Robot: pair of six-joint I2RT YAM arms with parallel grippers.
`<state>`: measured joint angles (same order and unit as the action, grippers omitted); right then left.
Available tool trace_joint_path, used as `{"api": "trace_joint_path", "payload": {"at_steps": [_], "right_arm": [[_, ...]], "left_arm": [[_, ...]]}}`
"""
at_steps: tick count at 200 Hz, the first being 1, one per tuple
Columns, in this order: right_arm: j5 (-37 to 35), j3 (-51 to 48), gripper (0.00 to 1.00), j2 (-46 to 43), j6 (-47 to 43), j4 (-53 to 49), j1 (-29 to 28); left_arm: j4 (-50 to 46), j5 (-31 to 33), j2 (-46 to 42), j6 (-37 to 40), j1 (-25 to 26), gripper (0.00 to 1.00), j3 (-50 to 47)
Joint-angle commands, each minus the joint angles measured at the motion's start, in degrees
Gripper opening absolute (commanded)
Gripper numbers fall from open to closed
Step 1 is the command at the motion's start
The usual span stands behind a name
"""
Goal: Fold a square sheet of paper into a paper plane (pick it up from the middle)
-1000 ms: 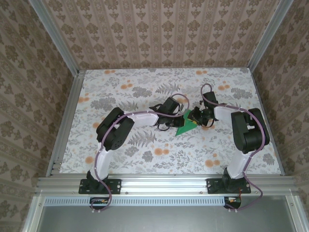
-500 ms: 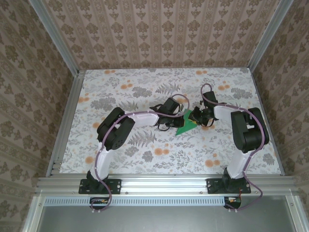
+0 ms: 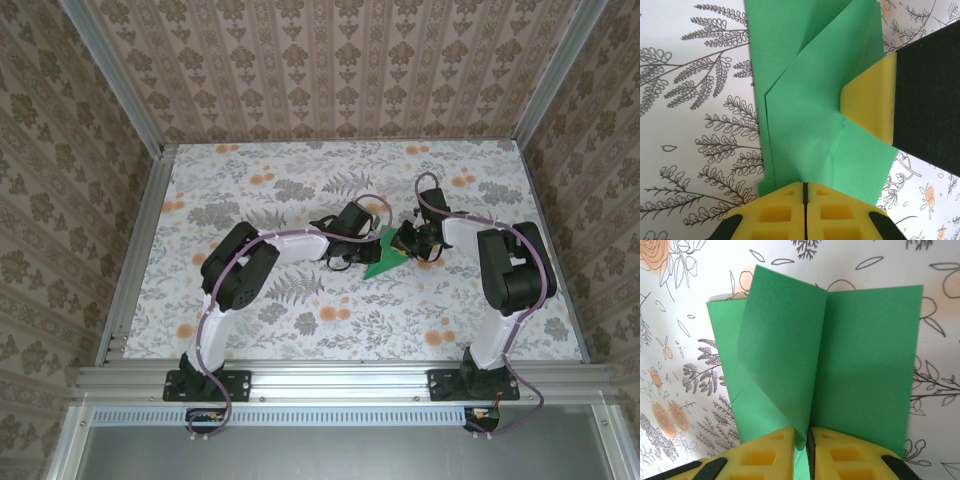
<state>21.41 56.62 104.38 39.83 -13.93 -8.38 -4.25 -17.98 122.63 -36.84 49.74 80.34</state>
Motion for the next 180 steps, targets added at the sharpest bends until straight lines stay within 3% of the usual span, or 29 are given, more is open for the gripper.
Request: {"api": "trace_joint_path", "payload": {"at_steps": [1,80,142,180], "right_arm": [[-0.6,-0.6,0.17,2.9,-0.3,-2.4,-0.8],[2.1,-1.0,0.18,1.8,-1.9,-1.5,-4.9],[-0.2,-1.1,0.18,1.3,-0.9,-2.7,-6.6],[-1.3,-0.5,0.19,1.8,0.1,-3.6,-6.6]], "left_arm": [[0.4,-0.4,-2.8,-0.6,-0.8,0.1,-1.4],[5.8,3.7,-12.8,-3.4,-3.1,0.17,-10.0],[12.6,-4.0,-14.3,-4.6,-2.5,0.18,-14.5],[10.0,-4.6,-14.3,-3.1,-0.4,0.19,-14.4]]}}
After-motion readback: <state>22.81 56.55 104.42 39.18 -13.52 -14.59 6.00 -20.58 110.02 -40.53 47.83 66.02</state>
